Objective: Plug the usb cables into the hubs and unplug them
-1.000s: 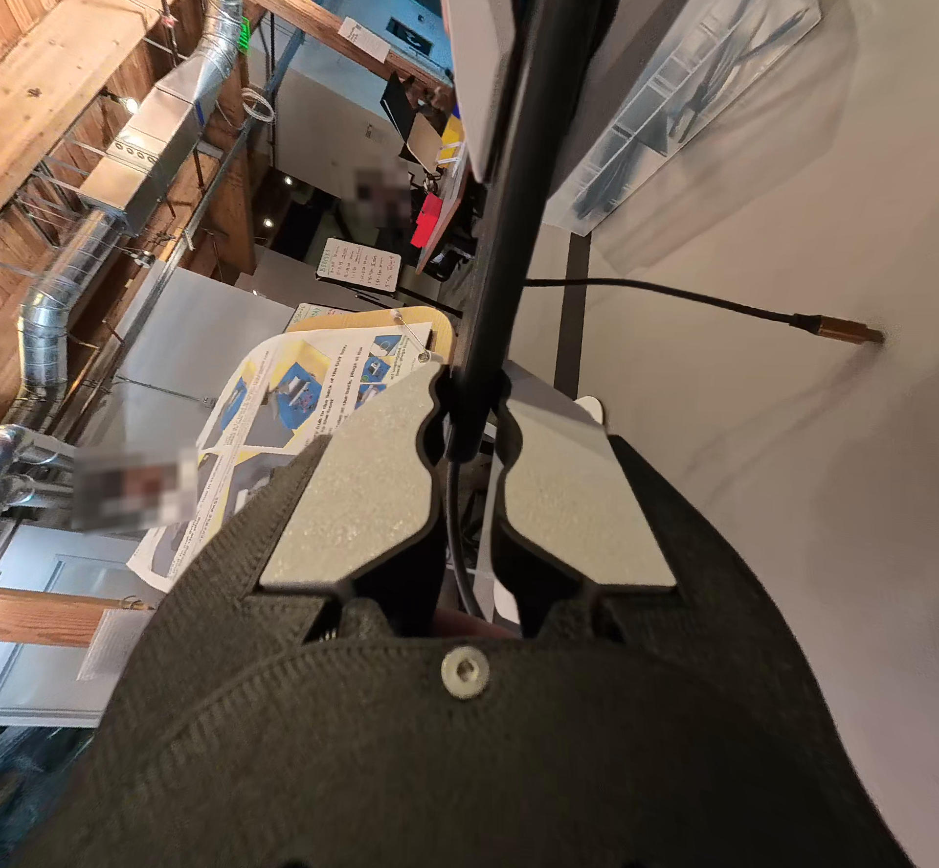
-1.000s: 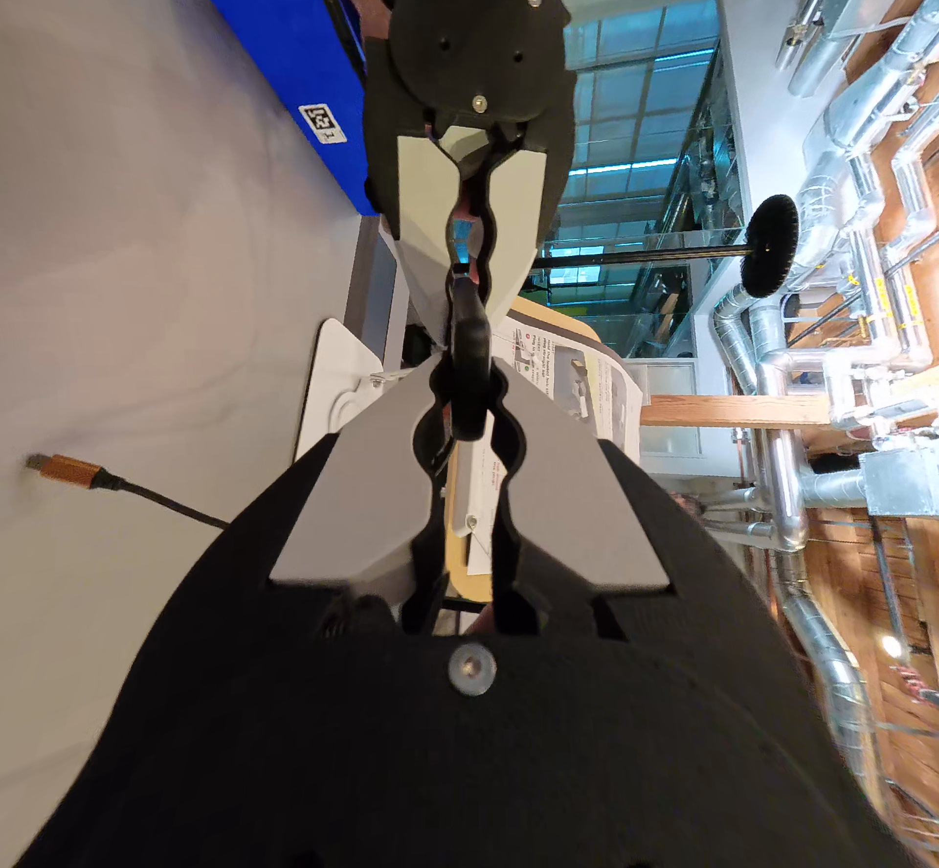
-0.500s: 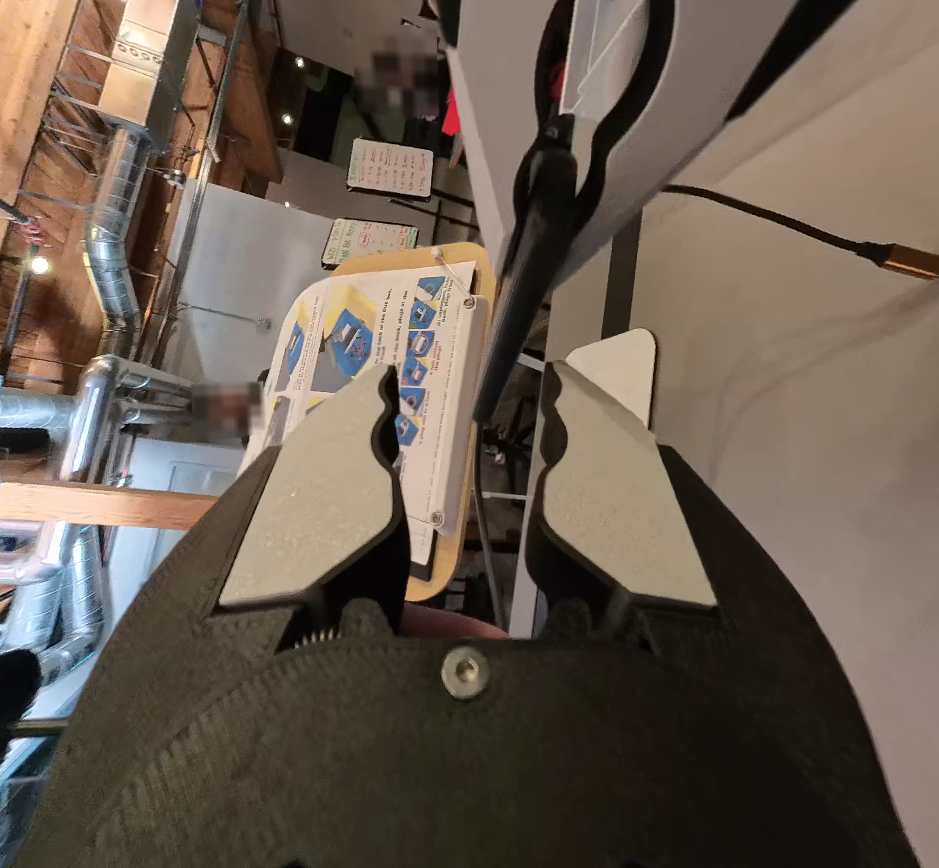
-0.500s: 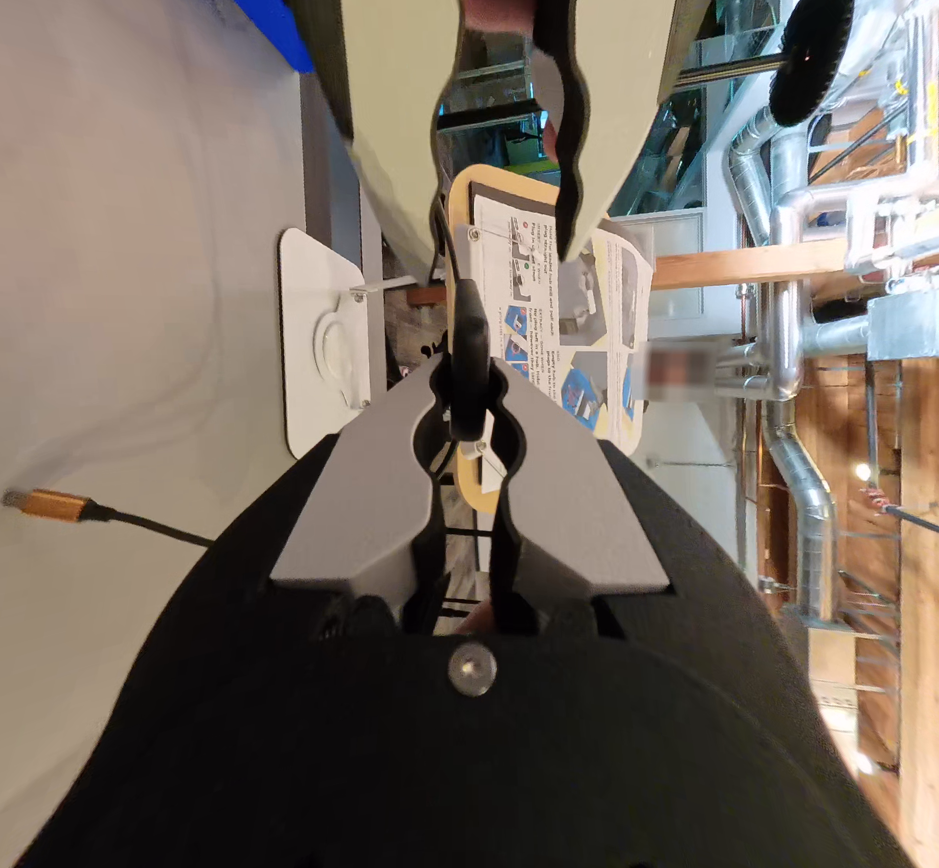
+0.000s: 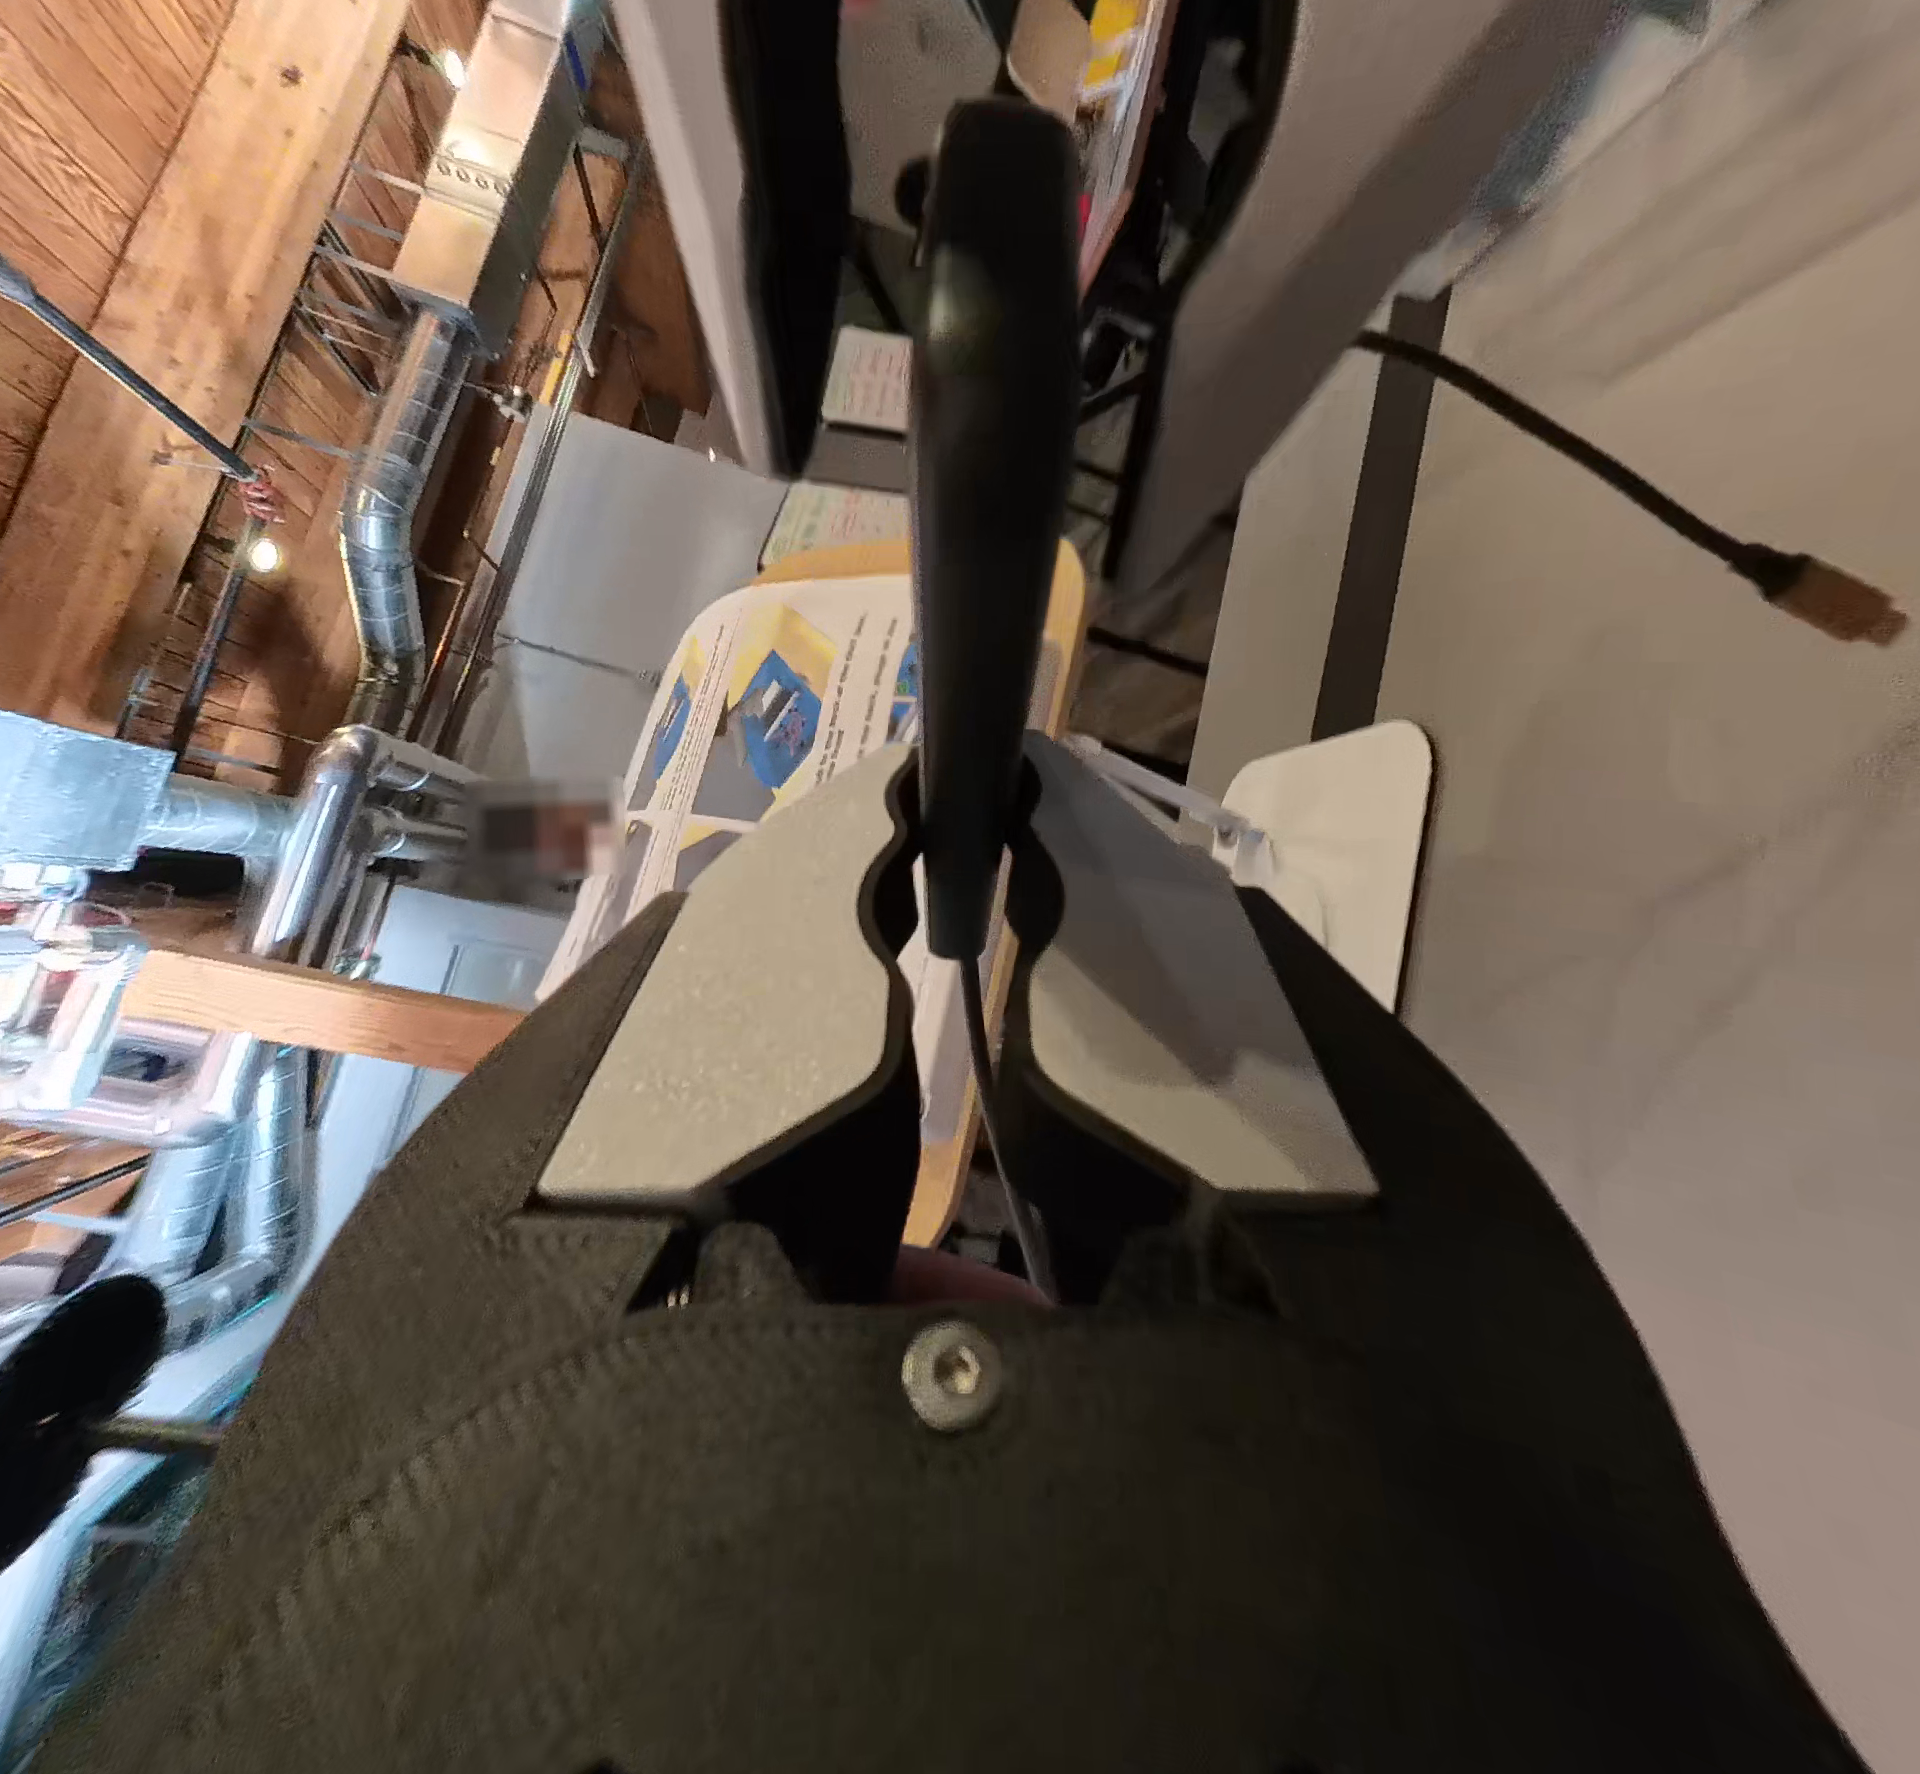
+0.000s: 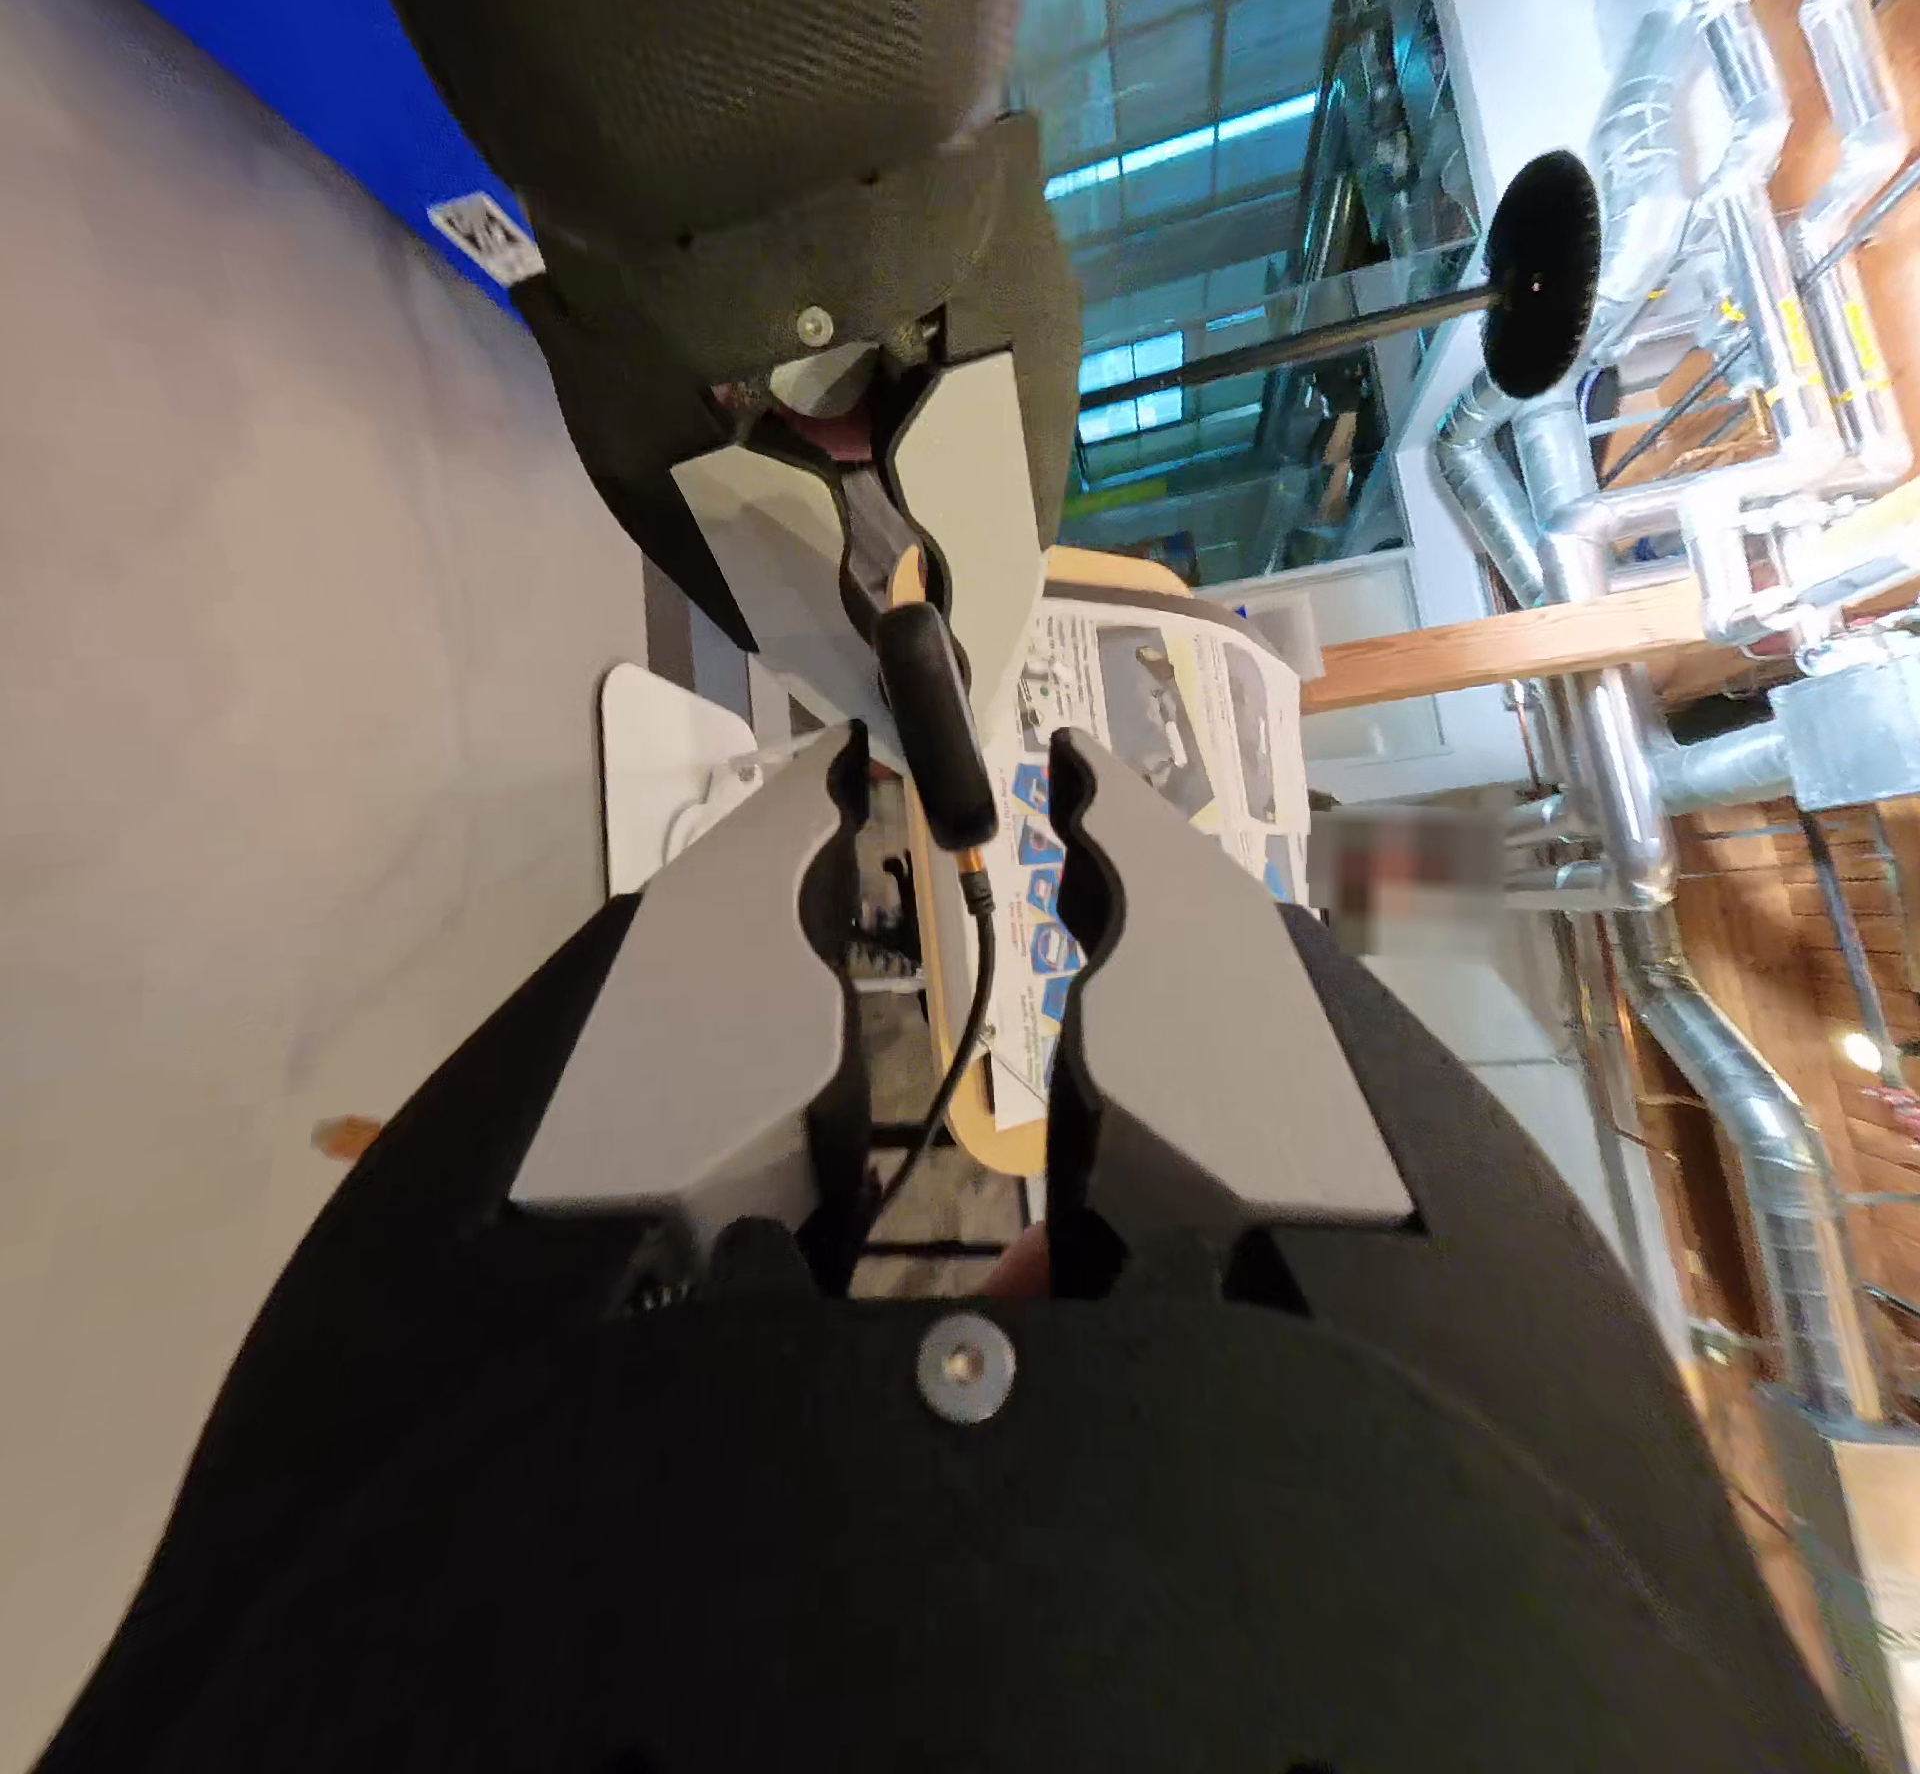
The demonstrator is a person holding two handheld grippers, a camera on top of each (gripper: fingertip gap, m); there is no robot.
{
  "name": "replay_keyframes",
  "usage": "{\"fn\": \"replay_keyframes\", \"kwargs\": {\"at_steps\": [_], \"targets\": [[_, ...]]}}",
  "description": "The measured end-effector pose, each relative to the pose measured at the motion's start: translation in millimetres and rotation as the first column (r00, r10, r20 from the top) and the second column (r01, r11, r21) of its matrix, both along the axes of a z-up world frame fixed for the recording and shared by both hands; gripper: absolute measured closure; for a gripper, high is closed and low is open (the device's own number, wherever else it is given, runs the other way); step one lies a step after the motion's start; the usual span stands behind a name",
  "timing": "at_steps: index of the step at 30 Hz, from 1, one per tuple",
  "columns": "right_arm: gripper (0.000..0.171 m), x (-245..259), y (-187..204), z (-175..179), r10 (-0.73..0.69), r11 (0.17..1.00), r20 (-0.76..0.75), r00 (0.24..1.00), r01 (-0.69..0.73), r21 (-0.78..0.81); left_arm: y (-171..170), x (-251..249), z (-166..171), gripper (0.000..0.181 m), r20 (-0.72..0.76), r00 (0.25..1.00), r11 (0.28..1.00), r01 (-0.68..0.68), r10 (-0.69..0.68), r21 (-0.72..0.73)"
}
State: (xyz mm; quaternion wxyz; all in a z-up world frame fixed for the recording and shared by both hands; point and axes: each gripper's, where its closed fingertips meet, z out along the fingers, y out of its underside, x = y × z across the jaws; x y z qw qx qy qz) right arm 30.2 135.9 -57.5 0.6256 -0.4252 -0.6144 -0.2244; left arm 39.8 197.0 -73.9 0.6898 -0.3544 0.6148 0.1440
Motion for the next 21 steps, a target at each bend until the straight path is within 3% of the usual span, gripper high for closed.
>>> {"fn": "replay_keyframes", "kwargs": {"at_steps": [4, 9, 14, 17, 21], "targets": [[0.140, 15, -5, 14, 0.061, 0.998, -0.032, 0.998, -0.061, -0.006, -11, 0, 6, 0.169, 0.071, 0.991, 0.991, 0.116, -0.111, -0.069], [0.144, 17, 0, -2, 0.085, 0.996, 0.033, 0.996, -0.085, -0.022, -31, 6, 3, 0.168, 0.052, 0.972, 0.969, 0.231, -0.227, -0.089], [0.151, 14, 12, -24, 0.038, 0.999, 0.139, 0.990, -0.040, 0.011, -44, 11, -5, 0.168, -0.014, 0.963, 0.961, 0.266, -0.268, -0.075], [0.162, 13, 17, -27, 0.031, 0.999, 0.139, 0.990, -0.036, 0.032, -48, 13, -9, 0.169, -0.039, 0.959, 0.959, 0.276, -0.279, -0.070], [0.163, 13, 17, -28, 0.036, 0.999, 0.129, 0.991, -0.038, 0.014, -48, 13, -10, 0.169, -0.038, 0.957, 0.955, 0.286, -0.289, -0.073]]}}
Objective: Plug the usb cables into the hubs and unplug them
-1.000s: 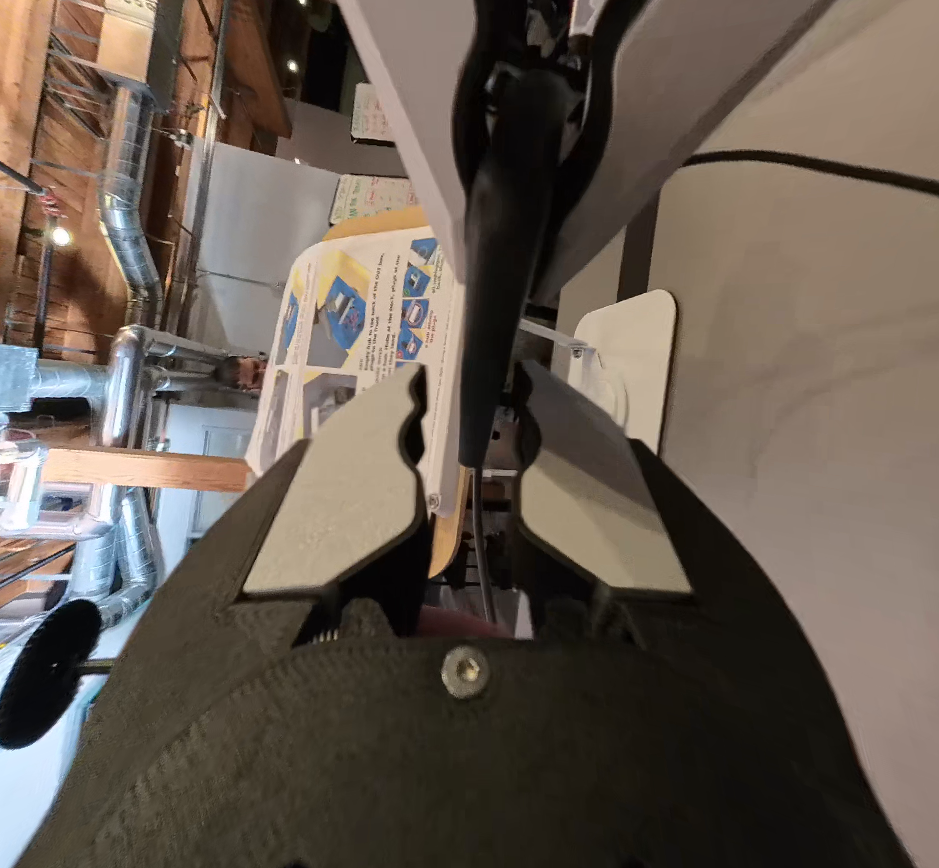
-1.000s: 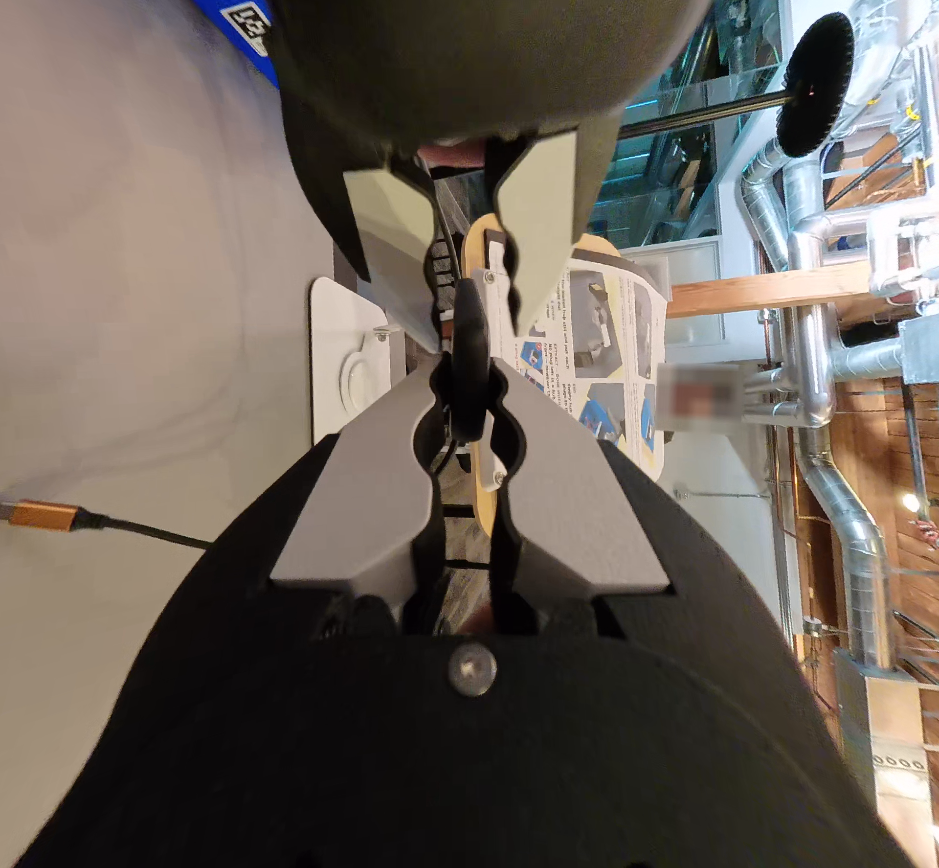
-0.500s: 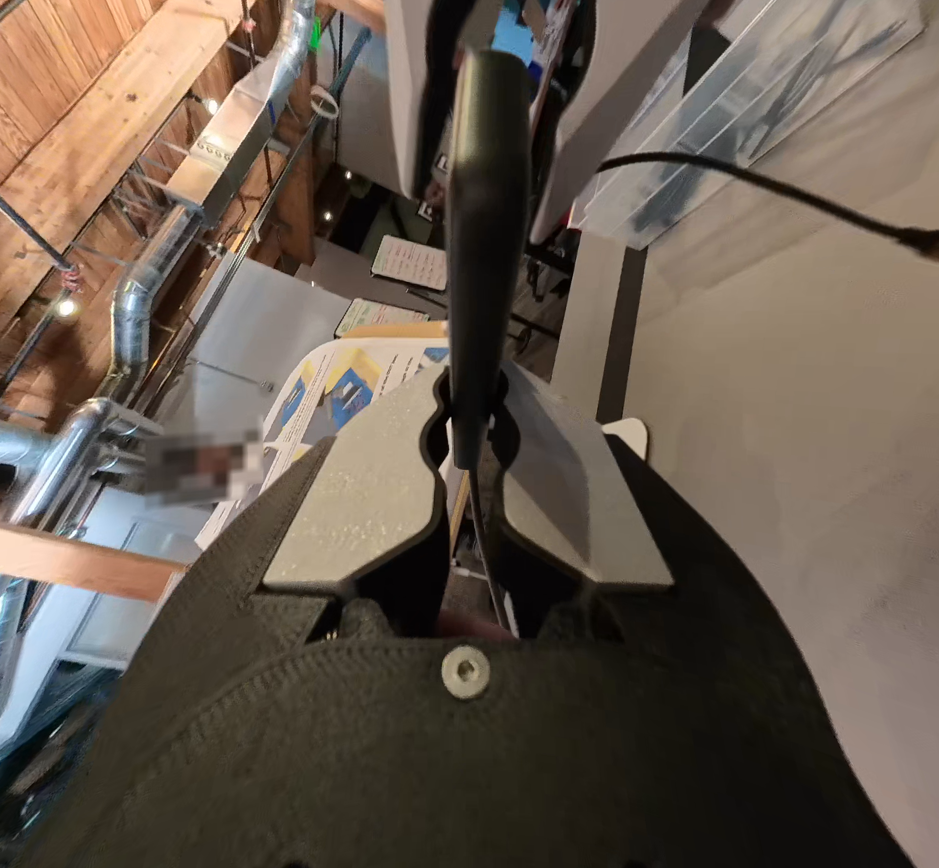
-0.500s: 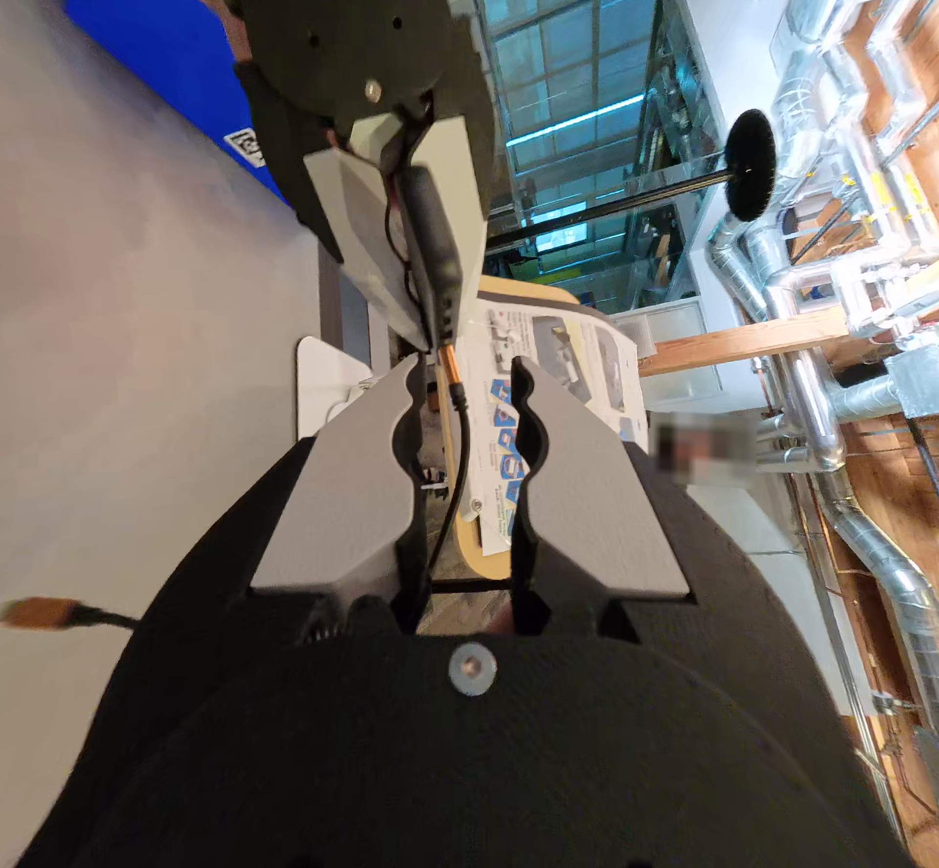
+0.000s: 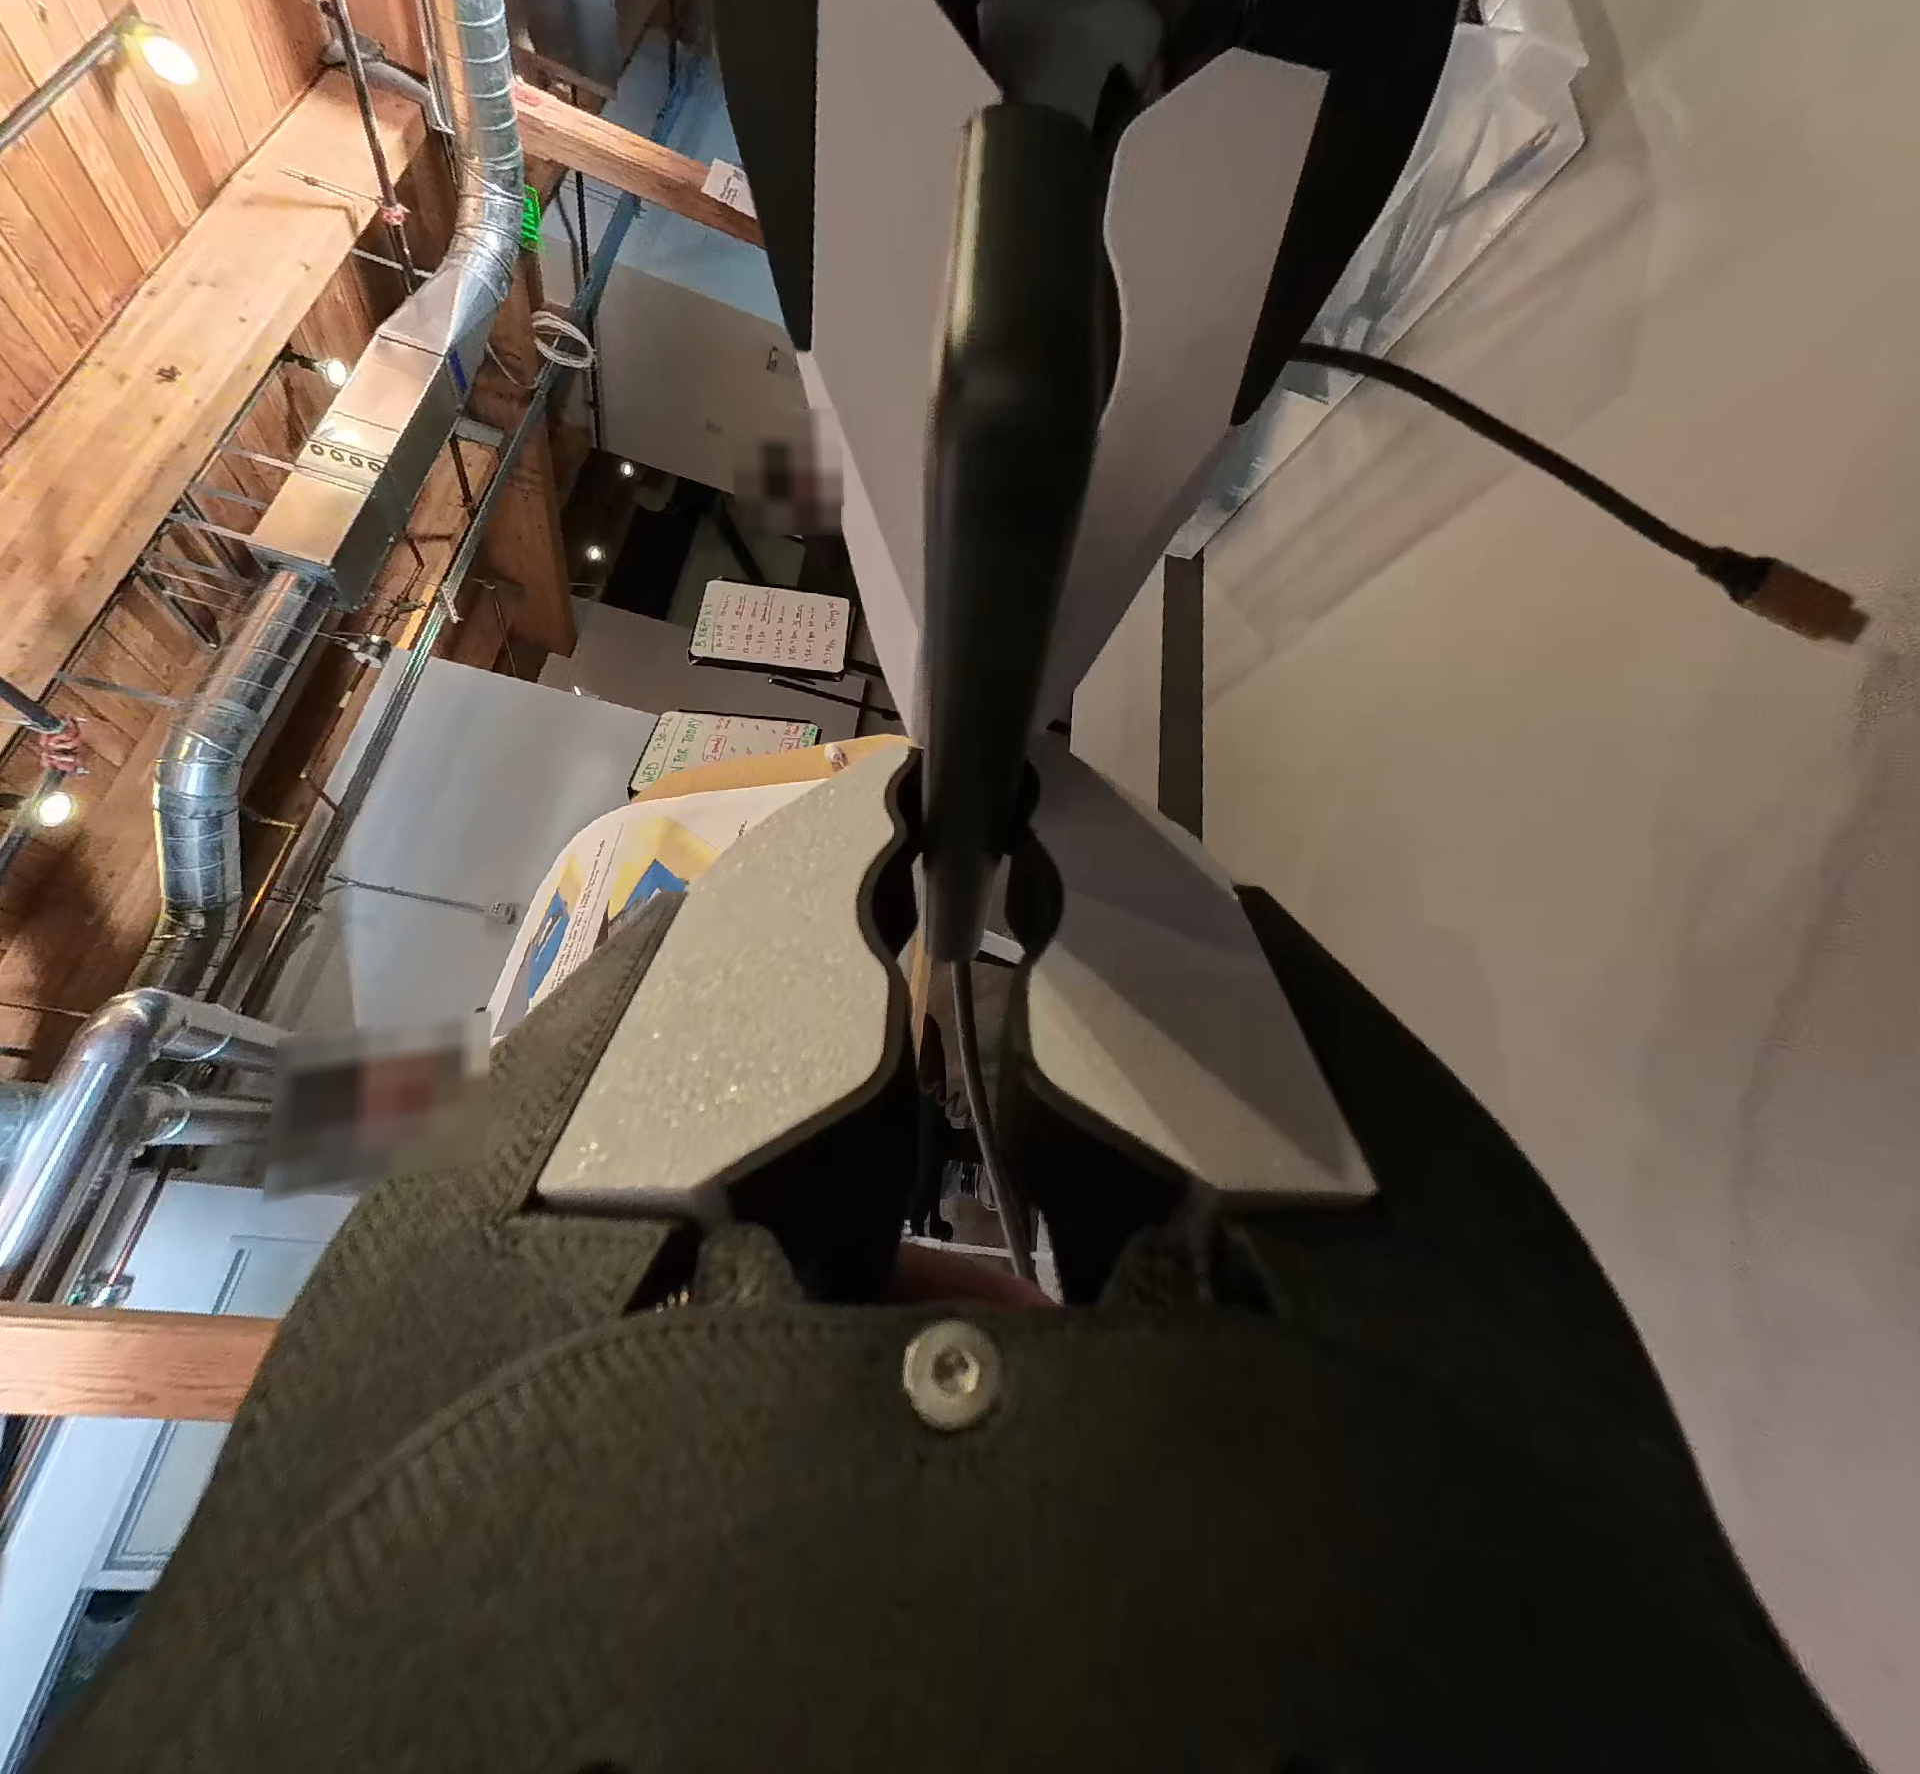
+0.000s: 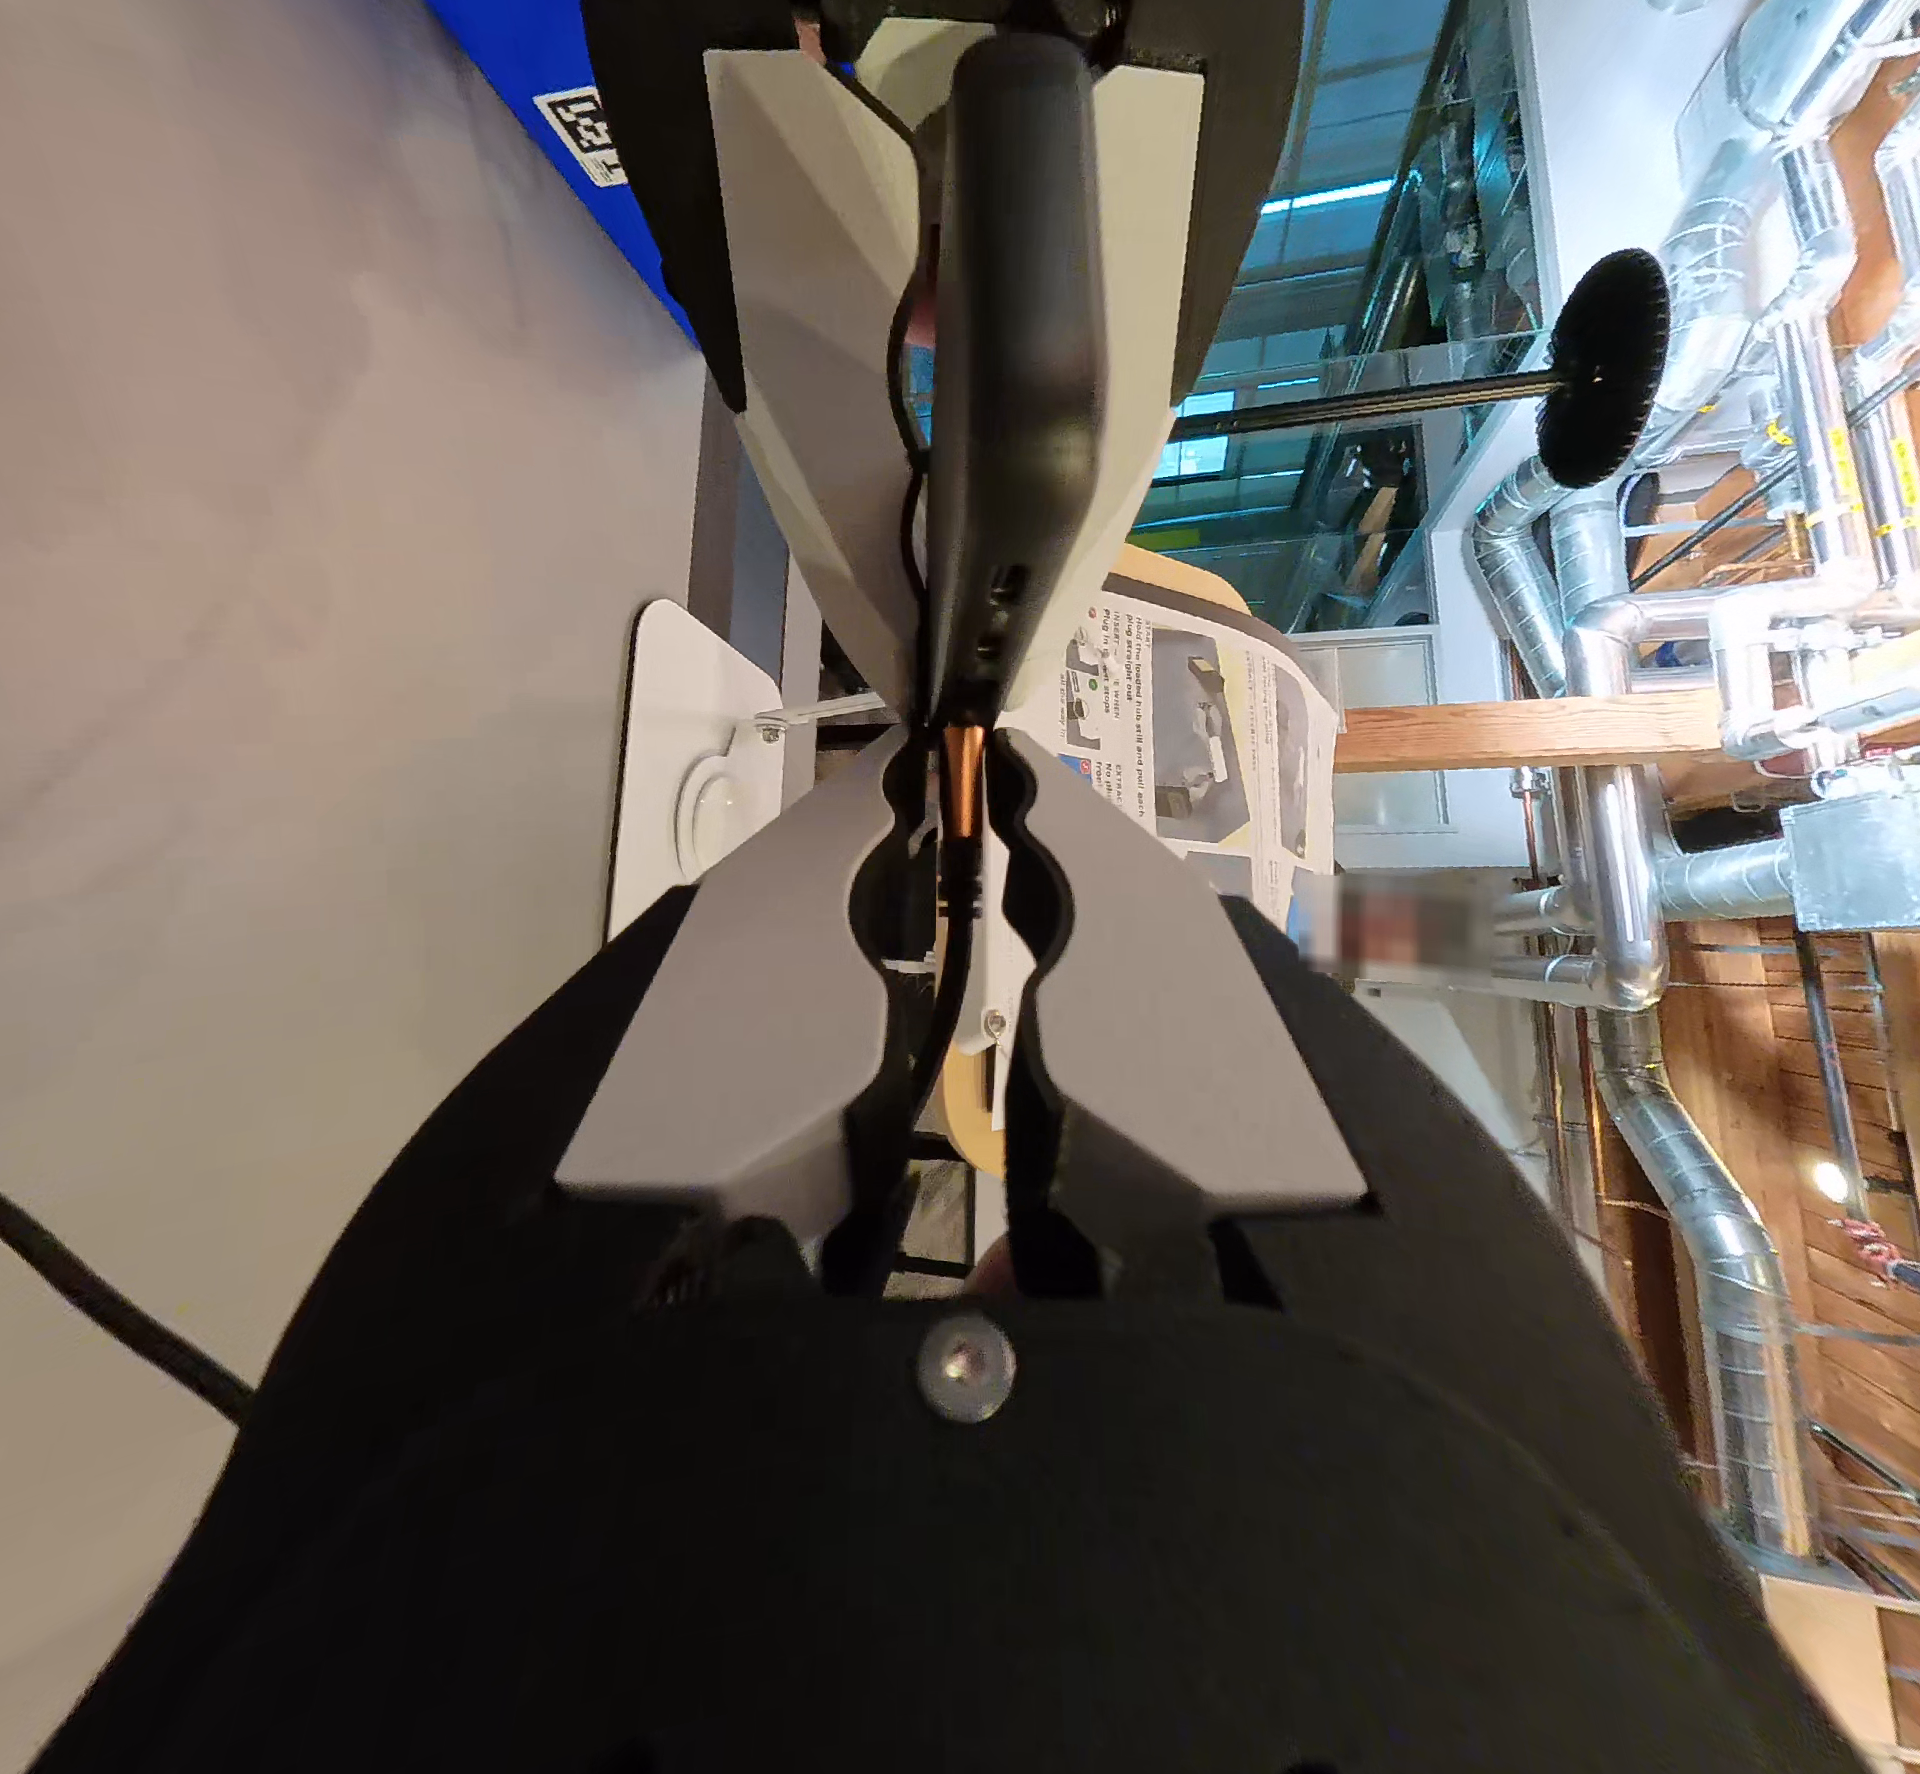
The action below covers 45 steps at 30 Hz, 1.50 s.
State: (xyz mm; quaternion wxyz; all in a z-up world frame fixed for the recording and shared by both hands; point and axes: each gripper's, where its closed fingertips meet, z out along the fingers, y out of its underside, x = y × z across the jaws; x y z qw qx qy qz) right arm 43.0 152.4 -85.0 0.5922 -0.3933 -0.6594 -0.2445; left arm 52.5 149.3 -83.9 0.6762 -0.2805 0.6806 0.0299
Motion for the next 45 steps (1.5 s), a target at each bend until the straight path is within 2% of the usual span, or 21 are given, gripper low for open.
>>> {"fn": "replay_keyframes", "kwargs": {"at_steps": [4, 8, 14, 18, 21, 24, 26, 30, 33, 35, 38, 40, 45], "targets": [[0.164, 3, 3, 0, -0.031, 0.999, -0.002, 1.000, 0.031, -0.013, 3, 1, -2, 0.167, 0.008, 1.000, 0.999, -0.017, 0.017, -0.033], [0.164, 12, 15, -3, -0.114, 0.993, 0.000, 0.993, 0.114, -0.038, 8, -4, 8, 0.141, 0.023, 0.997, 0.997, -0.072, 0.072, -0.019], [0.164, 29, 32, -8, -0.246, 0.965, -0.015, 0.969, 0.244, -0.102, -3, 0, 16, 0.126, 0.003, 0.994, 0.993, -0.113, 0.113, 0.034], [0.164, 33, 37, -10, -0.292, 0.951, -0.018, 0.956, 0.288, -0.111, -3, 6, 12, 0.132, -0.016, 0.987, 0.986, -0.157, 0.159, 0.063], [0.164, 30, 35, -10, -0.296, 0.950, -0.009, 0.955, 0.293, -0.104, 2, 9, 7, 0.160, -0.029, 0.979, 0.973, -0.198, 0.203, 0.117], [0.164, 31, 36, -7, -0.308, 0.950, -0.001, 0.952, 0.307, -0.061, 2, 11, 2, 0.168, -0.043, 0.978, 0.973, -0.196, 0.203, 0.123], [0.164, 31, 36, -2, -0.291, 0.957, -0.012, 0.957, 0.290, -0.024, 0, 12, 6, 0.168, -0.023, 0.980, 0.969, -0.193, 0.199, 0.157], [0.150, 28, 28, 8, -0.217, 0.976, -0.046, 0.975, 0.216, -0.029, -3, 7, 13, 0.168, -0.008, 0.985, 0.975, -0.171, 0.174, 0.143], [0.146, 24, 17, 9, -0.124, 0.992, -0.026, 0.992, 0.123, -0.031, -13, 5, 20, 0.168, 0.017, 0.996, 0.993, -0.091, 0.090, 0.077], [0.145, 22, 14, 8, -0.094, 0.995, -0.017, 0.995, 0.093, -0.036, -19, 3, 21, 0.168, 0.008, 0.998, 0.994, -0.062, 0.062, 0.093], [0.149, 19, 14, 5, -0.075, 0.997, -0.017, 0.997, 0.075, -0.031, -30, 4, 17, 0.169, -0.021, 1.000, 0.996, 0.005, -0.003, 0.086], [0.160, 17, 13, 1, -0.059, 0.998, 0.007, 0.998, 0.059, -0.026, -35, 6, 15, 0.168, -0.030, 0.999, 0.997, 0.034, -0.032, 0.073], [0.162, 19, 15, 0, -0.081, 0.996, 0.006, 0.997, 0.082, -0.044, -33, 7, 13, 0.169, -0.028, 0.999, 0.997, 0.032, -0.031, 0.073]]}}
